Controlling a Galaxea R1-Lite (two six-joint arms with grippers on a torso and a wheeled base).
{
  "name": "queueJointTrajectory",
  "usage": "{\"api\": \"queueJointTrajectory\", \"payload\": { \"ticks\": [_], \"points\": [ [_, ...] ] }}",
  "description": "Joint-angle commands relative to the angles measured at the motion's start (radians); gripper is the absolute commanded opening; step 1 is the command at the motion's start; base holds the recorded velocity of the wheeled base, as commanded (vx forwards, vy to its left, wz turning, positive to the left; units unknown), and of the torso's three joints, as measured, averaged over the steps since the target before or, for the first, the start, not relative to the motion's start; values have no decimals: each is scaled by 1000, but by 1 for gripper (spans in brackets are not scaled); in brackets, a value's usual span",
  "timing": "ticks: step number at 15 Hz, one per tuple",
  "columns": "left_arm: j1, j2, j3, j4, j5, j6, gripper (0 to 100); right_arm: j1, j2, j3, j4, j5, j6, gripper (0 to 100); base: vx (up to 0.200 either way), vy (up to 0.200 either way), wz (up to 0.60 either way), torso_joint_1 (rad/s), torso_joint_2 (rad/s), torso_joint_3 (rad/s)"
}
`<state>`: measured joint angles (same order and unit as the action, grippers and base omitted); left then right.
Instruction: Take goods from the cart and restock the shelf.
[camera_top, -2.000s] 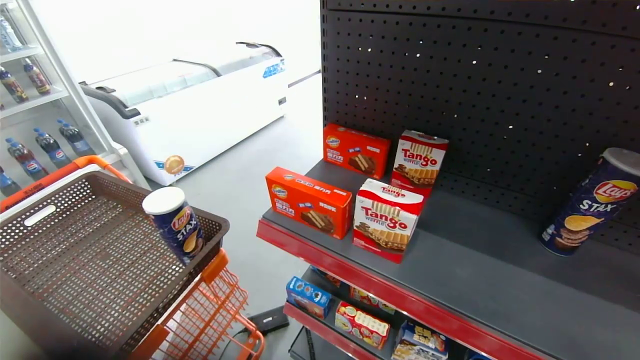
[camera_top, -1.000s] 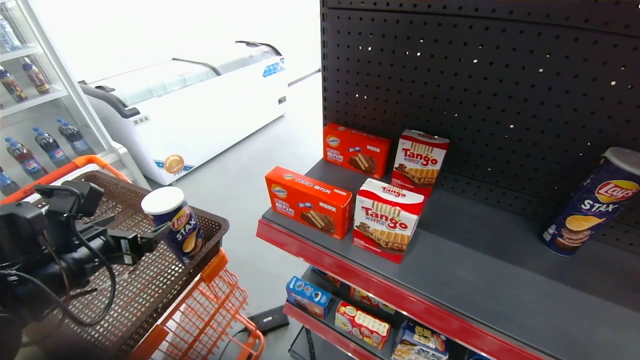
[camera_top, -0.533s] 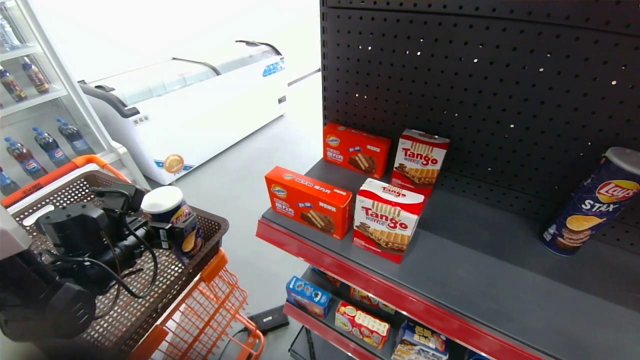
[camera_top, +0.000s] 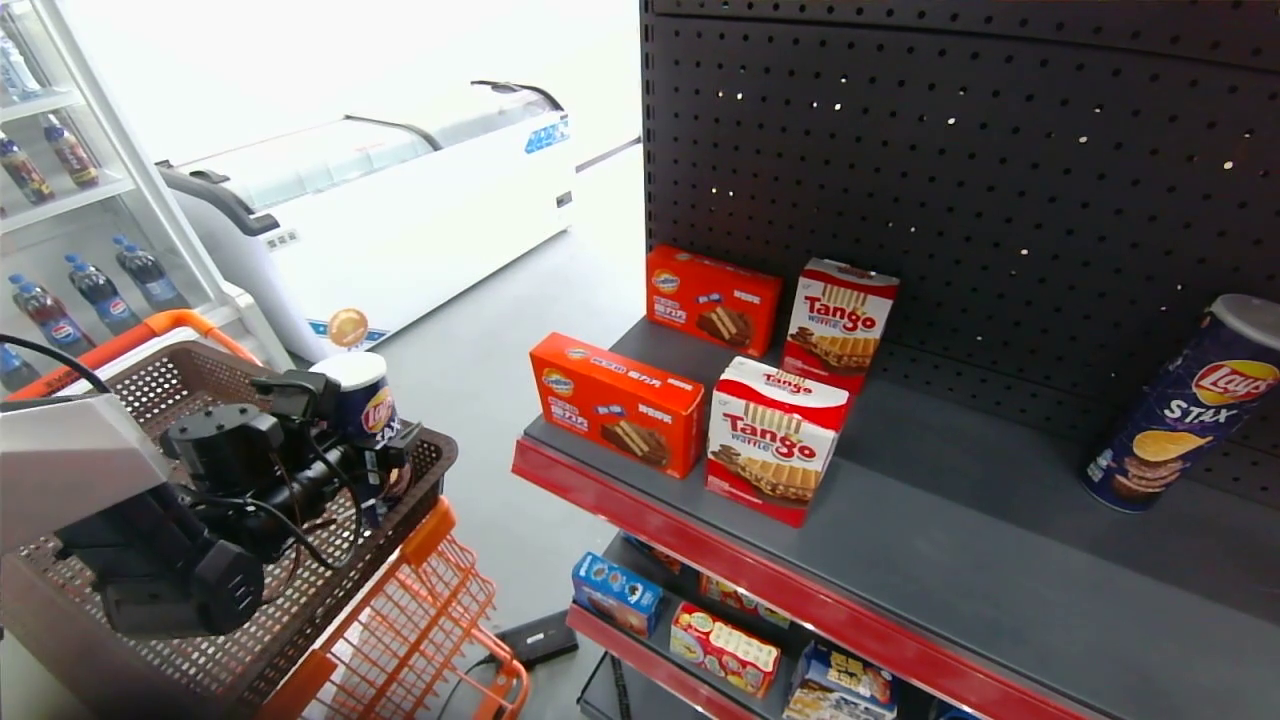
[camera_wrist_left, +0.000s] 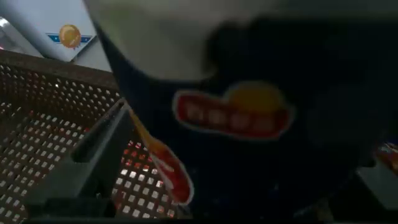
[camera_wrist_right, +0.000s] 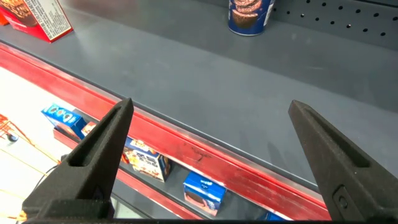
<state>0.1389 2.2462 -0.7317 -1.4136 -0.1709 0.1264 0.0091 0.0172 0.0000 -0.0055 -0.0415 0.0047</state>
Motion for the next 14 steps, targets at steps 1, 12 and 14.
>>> {"api": "queueJointTrajectory", "payload": {
  "ticks": [1, 12, 14],
  "points": [
    [-1, 24, -40, 10, 1, 2, 0, 0, 1, 0, -1, 0, 0, 100, 0, 0, 0, 0, 0, 0],
    [-50, -367, -11, 209, 14, 13, 0, 0, 1, 0, -1, 0, 0, 100, 0, 0, 0, 0, 0, 0],
    [-85, -481, 3, 305, 13, 9, 0, 0, 1, 0, -1, 0, 0, 100, 0, 0, 0, 0, 0, 0]
  ]
}}
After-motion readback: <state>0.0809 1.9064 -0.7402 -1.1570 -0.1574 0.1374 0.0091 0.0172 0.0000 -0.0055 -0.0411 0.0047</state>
